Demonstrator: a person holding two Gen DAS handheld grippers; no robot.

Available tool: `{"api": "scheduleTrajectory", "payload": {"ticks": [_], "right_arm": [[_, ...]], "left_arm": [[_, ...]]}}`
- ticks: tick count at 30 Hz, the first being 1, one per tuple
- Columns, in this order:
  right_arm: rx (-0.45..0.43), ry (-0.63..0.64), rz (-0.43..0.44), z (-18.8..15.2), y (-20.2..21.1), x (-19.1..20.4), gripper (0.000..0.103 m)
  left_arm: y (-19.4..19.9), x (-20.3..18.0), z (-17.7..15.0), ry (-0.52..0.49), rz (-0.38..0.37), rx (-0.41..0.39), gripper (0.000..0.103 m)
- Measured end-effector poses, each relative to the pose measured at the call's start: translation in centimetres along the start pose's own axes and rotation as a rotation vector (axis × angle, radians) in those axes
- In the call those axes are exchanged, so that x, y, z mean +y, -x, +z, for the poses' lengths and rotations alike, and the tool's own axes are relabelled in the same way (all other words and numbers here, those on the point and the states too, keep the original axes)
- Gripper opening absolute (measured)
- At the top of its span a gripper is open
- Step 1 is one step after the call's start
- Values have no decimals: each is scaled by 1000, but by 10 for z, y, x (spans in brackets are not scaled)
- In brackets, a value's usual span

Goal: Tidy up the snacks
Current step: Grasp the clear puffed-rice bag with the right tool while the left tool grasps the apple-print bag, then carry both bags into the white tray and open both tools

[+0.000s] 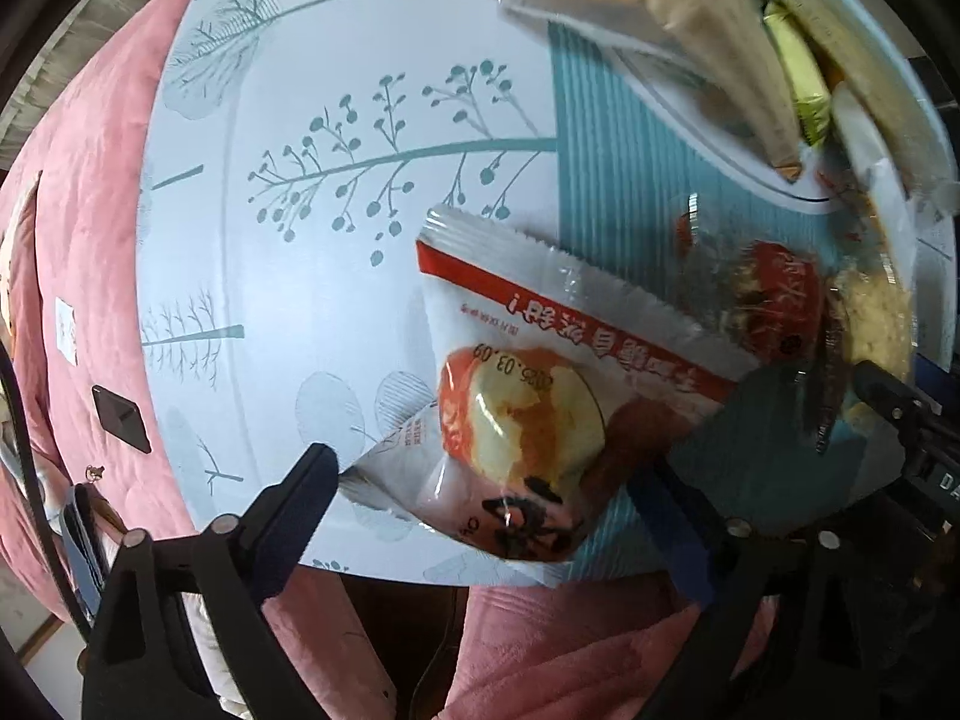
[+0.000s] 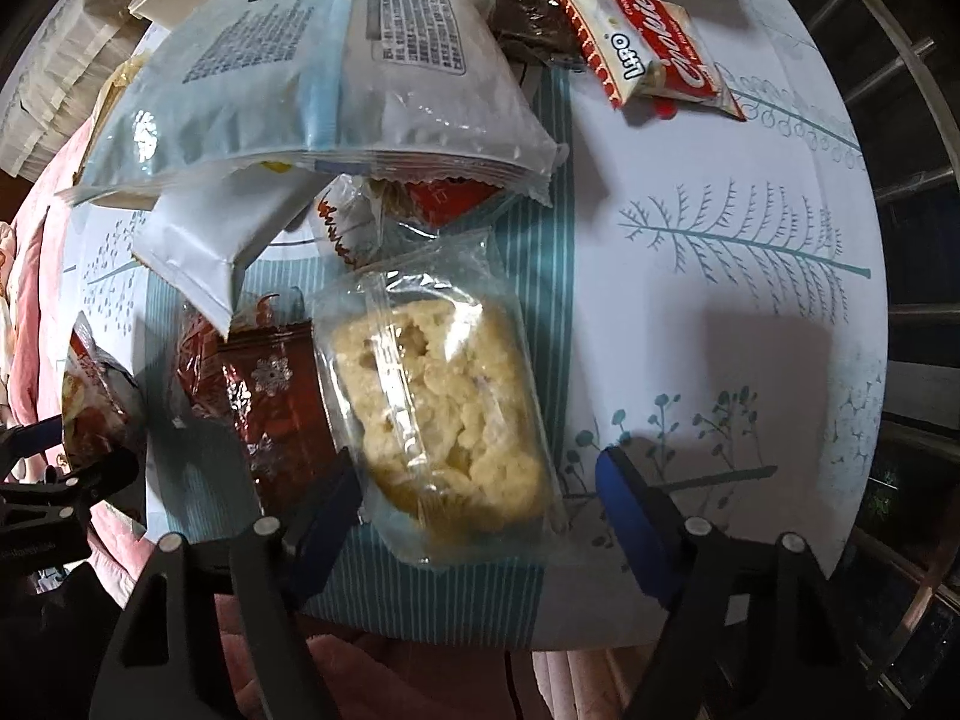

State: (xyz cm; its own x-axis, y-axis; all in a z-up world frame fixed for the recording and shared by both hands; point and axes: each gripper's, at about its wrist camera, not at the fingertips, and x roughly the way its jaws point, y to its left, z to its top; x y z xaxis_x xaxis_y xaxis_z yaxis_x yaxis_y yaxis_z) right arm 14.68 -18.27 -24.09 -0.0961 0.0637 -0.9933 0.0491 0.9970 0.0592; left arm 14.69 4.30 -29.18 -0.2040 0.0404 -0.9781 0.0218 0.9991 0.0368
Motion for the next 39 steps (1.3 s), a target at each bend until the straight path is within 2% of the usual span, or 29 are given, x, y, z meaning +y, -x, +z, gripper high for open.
{"api": "scheduleTrajectory", "payload": {"ticks": [1, 4, 8, 10, 13, 15, 25, 29, 33, 39], "right_arm": [[0, 5, 2, 0, -2, -1, 75], [1, 25, 12, 2, -6, 3, 62], [-4, 41, 3, 4, -3, 2, 60], [-4, 41, 4, 5, -1, -1, 59], [-9, 38, 1, -2, -2, -4, 58], [-16, 36, 5, -5, 0, -6, 55], [-90, 19, 37, -36, 28, -24, 54], [-143, 9, 48, -51, 48, -34, 54], [-198, -6, 79, -50, 70, -37, 54], [-294, -5, 93, -50, 116, -60, 54]], "left_arm": [[-3, 0, 2, 5, 8, 5, 87], [-9, -3, 5, 26, 2, 8, 85], [-8, 1, 3, 36, 1, -16, 77], [-5, 1, 0, 43, 14, -27, 68], [1, 4, -5, 68, 18, -45, 65], [5, 5, -8, 82, 26, -57, 64], [48, -3, -40, 131, 43, -166, 64], [76, -13, -57, 132, 28, -213, 64], [113, -25, -72, 116, 16, -260, 64], [163, -38, -78, 68, 8, -343, 64]]}}
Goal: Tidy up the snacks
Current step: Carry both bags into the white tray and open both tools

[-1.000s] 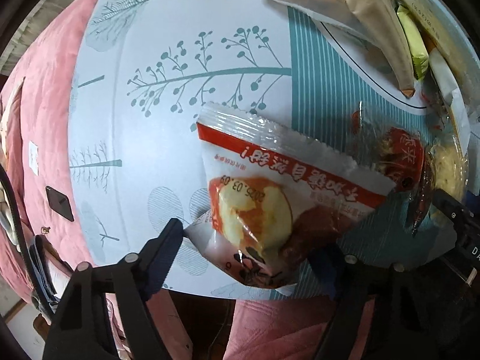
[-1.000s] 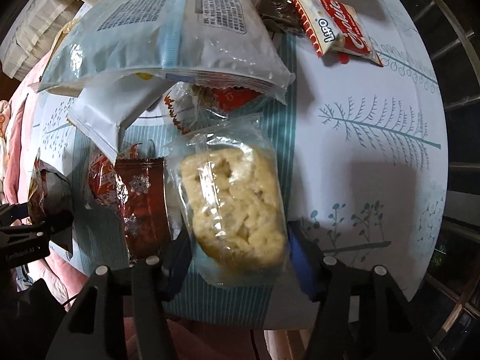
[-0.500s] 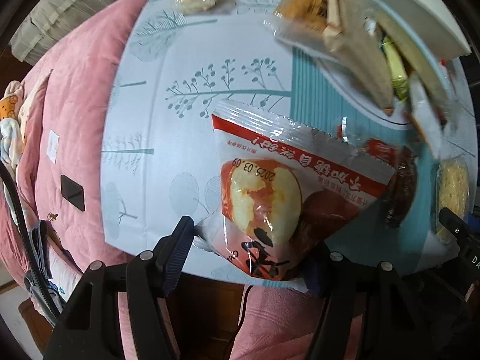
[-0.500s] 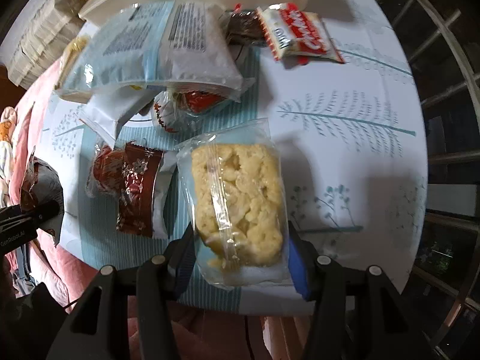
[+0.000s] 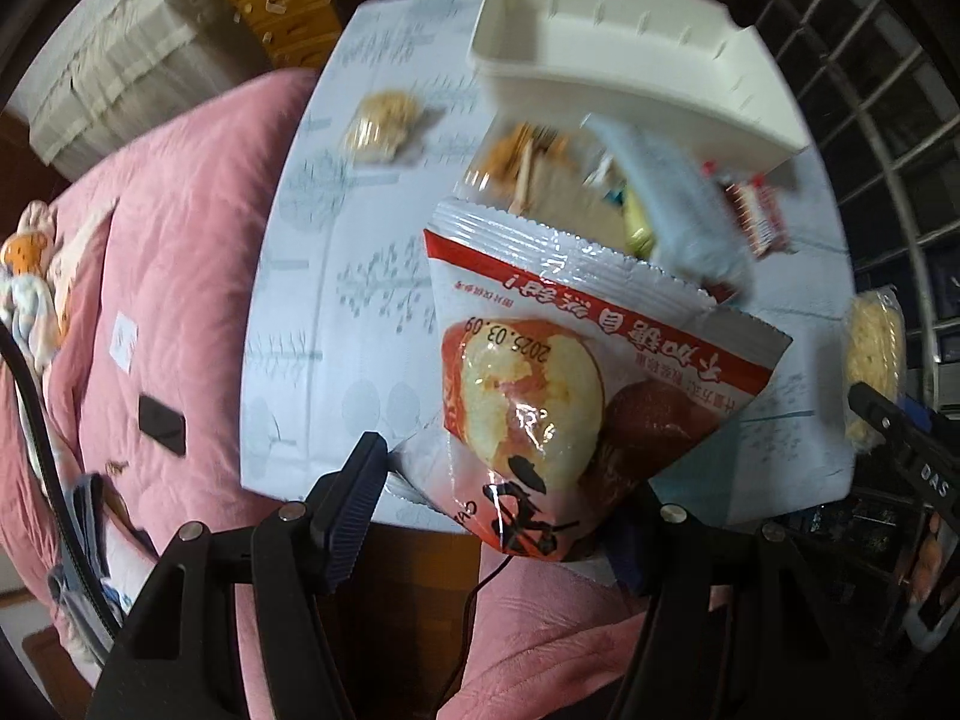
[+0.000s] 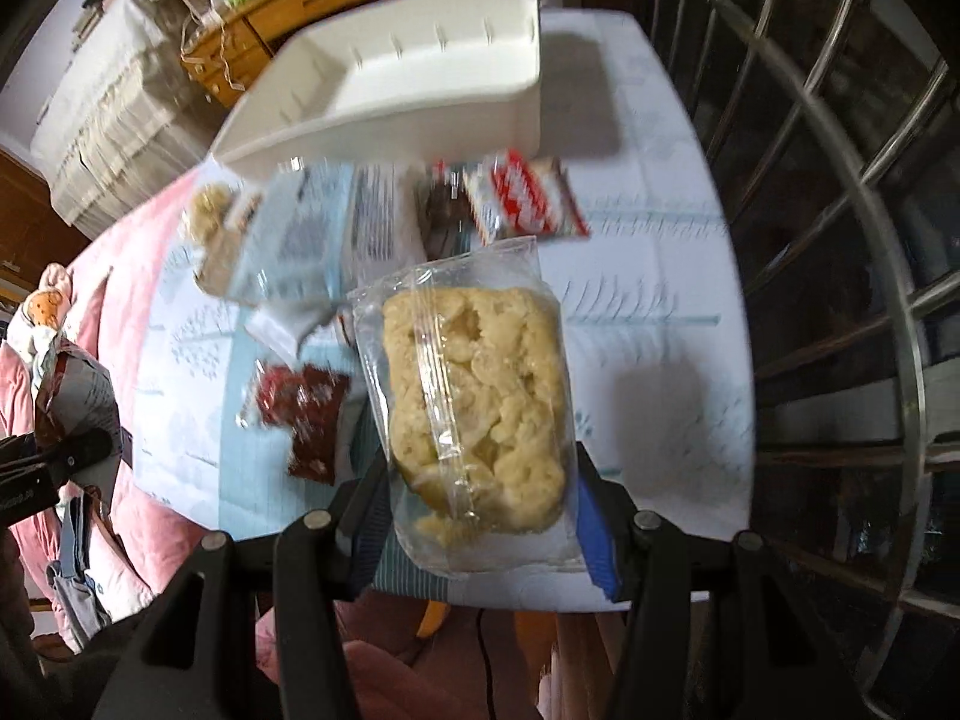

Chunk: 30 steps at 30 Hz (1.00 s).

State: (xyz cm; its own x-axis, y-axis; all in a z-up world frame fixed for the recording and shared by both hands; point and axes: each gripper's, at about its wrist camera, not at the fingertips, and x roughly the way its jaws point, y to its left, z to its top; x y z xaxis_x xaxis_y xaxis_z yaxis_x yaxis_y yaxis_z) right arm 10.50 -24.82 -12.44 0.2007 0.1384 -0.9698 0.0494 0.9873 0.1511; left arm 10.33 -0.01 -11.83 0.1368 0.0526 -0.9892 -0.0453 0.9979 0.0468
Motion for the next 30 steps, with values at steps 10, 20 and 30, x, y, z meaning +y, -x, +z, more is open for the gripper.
{"api": "scheduleTrajectory", "payload": {"ticks": [10, 20, 30], "right_arm": [[-148, -20, 35, 57, 58, -11, 54], [-267, -33, 65, 133, 89, 5, 54], [-325, -27, 102, 197, 64, 23, 54]], "left_arm": [[64, -20, 53, -90, -5, -141, 65], [87, -25, 141, -131, -29, -217, 65], [64, -26, 230, -145, -137, -238, 65]]}}
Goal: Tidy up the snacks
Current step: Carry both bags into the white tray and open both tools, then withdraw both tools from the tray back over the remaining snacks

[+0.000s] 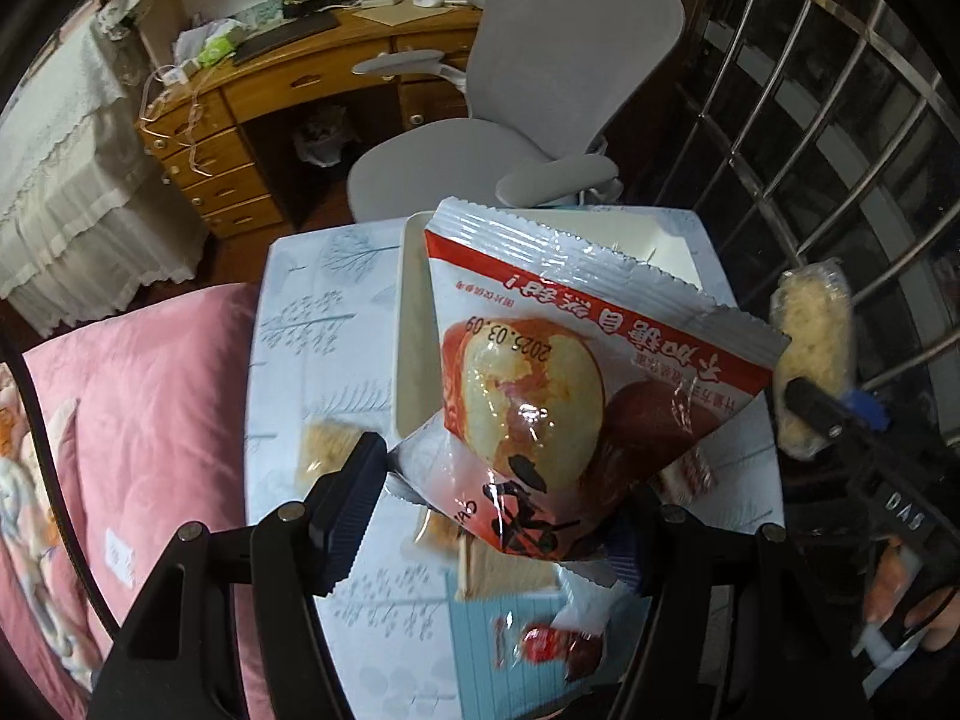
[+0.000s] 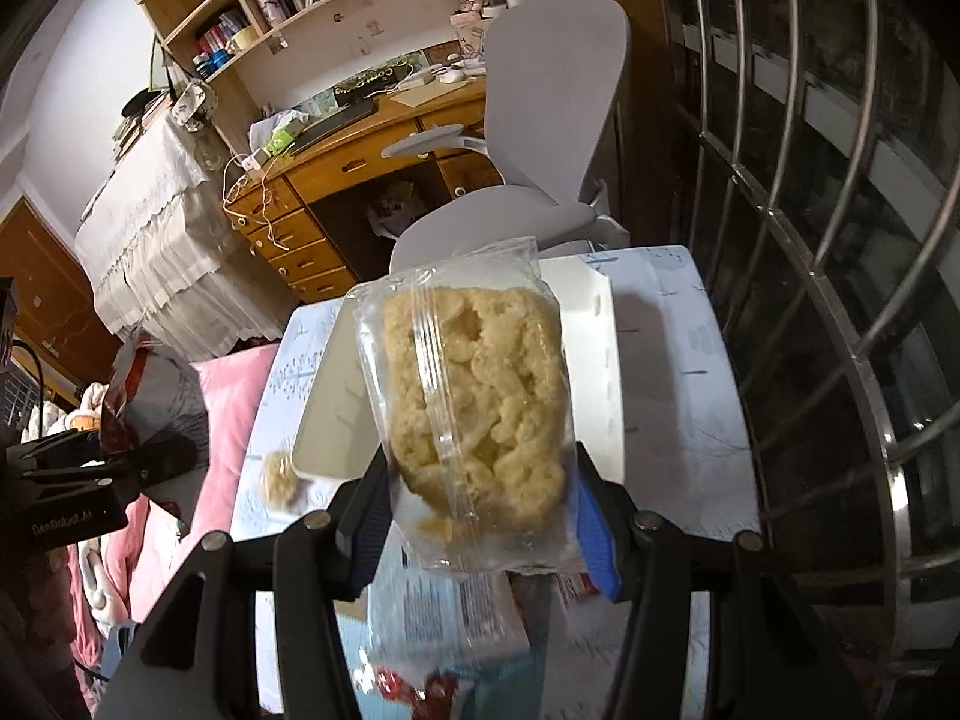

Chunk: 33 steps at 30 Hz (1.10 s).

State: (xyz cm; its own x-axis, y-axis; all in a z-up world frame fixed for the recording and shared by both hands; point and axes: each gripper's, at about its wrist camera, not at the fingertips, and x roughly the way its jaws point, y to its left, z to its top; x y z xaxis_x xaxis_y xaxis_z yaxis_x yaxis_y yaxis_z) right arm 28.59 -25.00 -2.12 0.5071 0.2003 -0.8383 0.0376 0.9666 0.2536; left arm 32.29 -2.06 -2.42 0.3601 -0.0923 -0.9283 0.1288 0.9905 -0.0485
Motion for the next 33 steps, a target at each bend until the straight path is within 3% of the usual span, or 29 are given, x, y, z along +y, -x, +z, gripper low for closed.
{"api": "scheduleTrajectory", "payload": {"ticks": [8, 10, 11, 13, 17, 23, 33], "right_arm": [[17, -69, 8, 22, -39, -3, 55], [17, -88, 11, 25, -45, -5, 56], [22, -101, 3, 25, -49, -7, 58], [35, -113, -15, 25, -53, -10, 67], [53, -124, -15, 22, -55, -12, 68], [63, -127, 6, 12, -46, -12, 68], [71, -136, 49, -37, -9, -14, 68]], "left_arm": [[-48, -5, 33, -11, -89, 22, 66], [-60, -7, 36, 7, -121, 36, 80], [-64, -7, 37, 13, -130, 41, 81], [-70, -10, 37, 14, -127, 54, 81], [-75, -11, 35, 20, -99, 74, 81], [-64, -10, 14, 10, -94, 62, 81], [-26, -18, -61, 19, -84, 38, 81]]}}
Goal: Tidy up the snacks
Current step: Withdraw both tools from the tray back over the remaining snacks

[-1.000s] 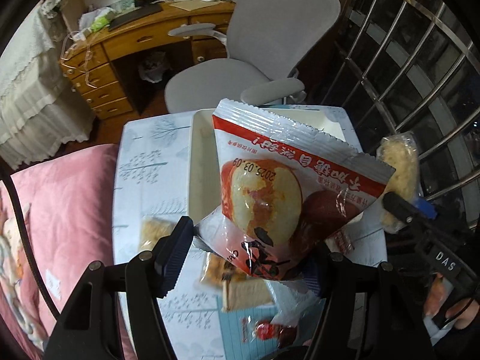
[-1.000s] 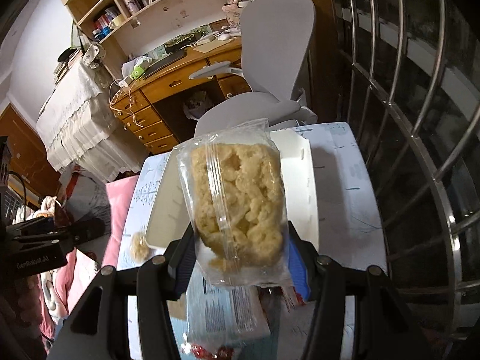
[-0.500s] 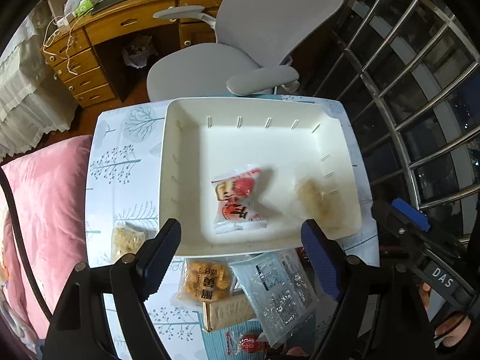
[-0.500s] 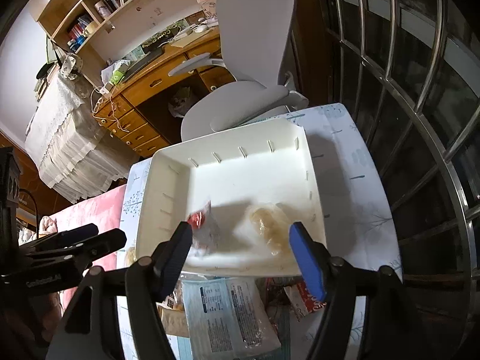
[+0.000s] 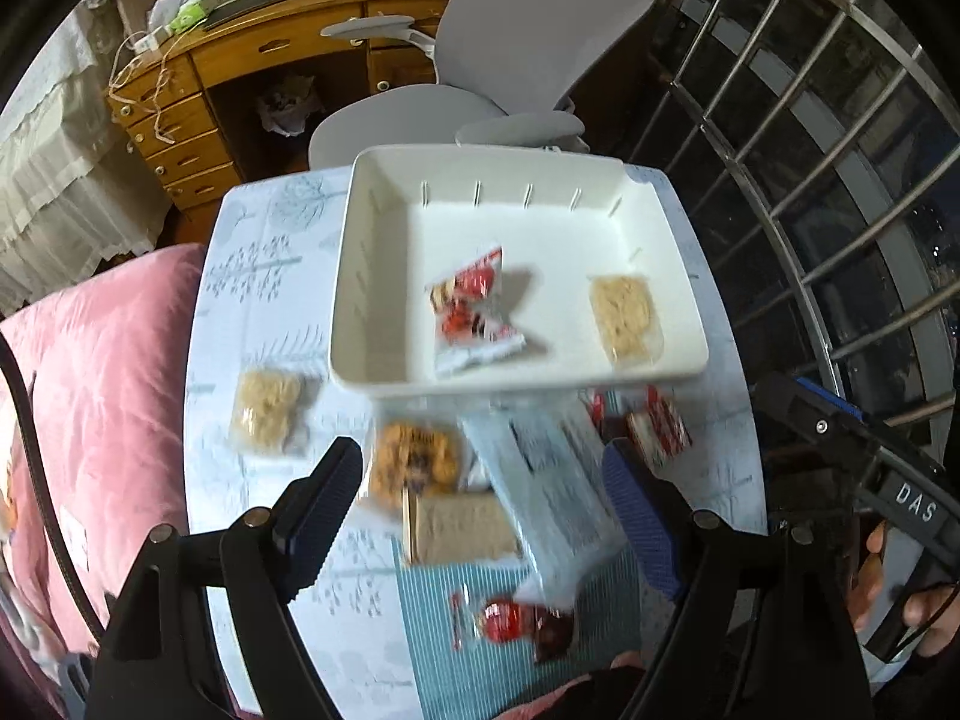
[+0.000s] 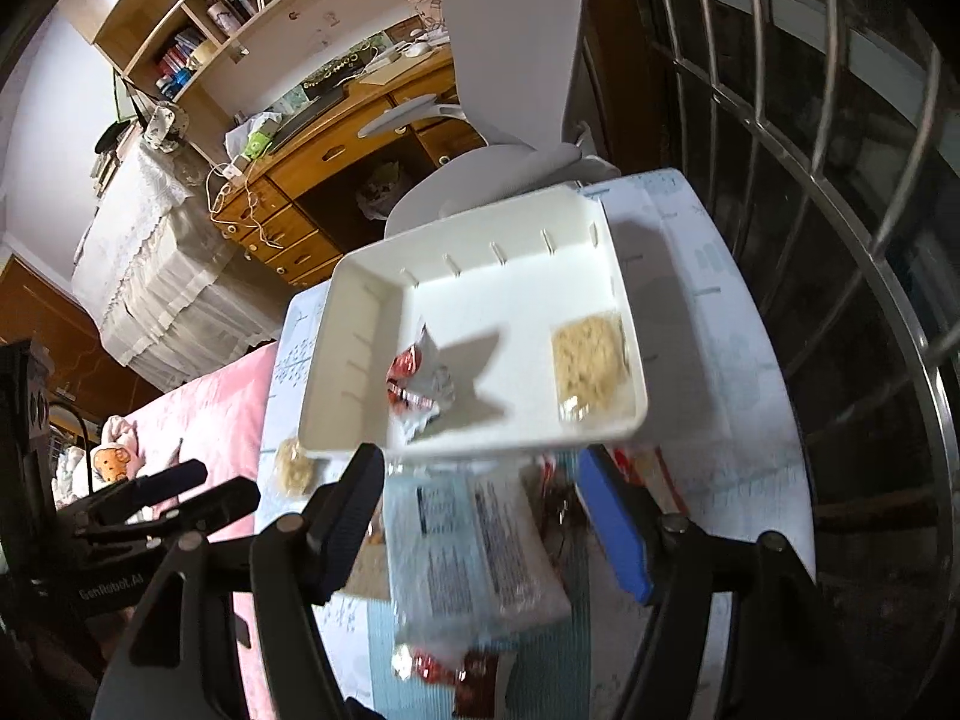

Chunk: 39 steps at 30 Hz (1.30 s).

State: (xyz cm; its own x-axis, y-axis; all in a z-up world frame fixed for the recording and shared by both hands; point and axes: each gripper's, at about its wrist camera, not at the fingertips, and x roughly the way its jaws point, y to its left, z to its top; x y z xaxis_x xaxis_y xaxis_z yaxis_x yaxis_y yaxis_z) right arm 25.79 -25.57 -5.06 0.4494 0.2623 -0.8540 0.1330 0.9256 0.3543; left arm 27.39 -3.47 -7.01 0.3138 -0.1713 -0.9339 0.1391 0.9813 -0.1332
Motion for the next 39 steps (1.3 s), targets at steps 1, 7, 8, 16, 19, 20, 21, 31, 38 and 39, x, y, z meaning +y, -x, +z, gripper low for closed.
{"api": "scheduleTrajectory", "payload": {"ticks": [1, 7, 8, 16, 19, 20, 21, 31, 38, 39], "right_arm": [[3, -3, 5, -8, 5, -2, 68], [0, -6, 22, -49, 31, -12, 68], [0, -4, 24, -57, 36, -14, 68], [28, -3, 61, -103, 56, -28, 68], [56, -18, 83, -118, 56, -33, 68], [67, -24, 91, -122, 55, -34, 68], [75, -27, 101, -127, 55, -35, 68], [201, -115, 157, -160, 31, -43, 68], [291, -238, 151, -177, 0, -50, 68], [305, -259, 148, -180, -4, -51, 68]], "left_arm": [[5, -1, -13, 11, -1, -1, 81], [27, -11, -72, 42, -2, -15, 81], [31, -13, -85, 50, -4, -17, 81], [49, -23, -150, 99, 4, -29, 81], [55, -23, -174, 111, 22, -28, 81], [56, -23, -179, 113, 22, -29, 81], [57, -22, -184, 115, 19, -30, 81], [36, -12, -223, 130, 26, 32, 81], [7, 4, -225, 77, 35, 114, 81], [2, 8, -223, 65, 33, 124, 81]]}}
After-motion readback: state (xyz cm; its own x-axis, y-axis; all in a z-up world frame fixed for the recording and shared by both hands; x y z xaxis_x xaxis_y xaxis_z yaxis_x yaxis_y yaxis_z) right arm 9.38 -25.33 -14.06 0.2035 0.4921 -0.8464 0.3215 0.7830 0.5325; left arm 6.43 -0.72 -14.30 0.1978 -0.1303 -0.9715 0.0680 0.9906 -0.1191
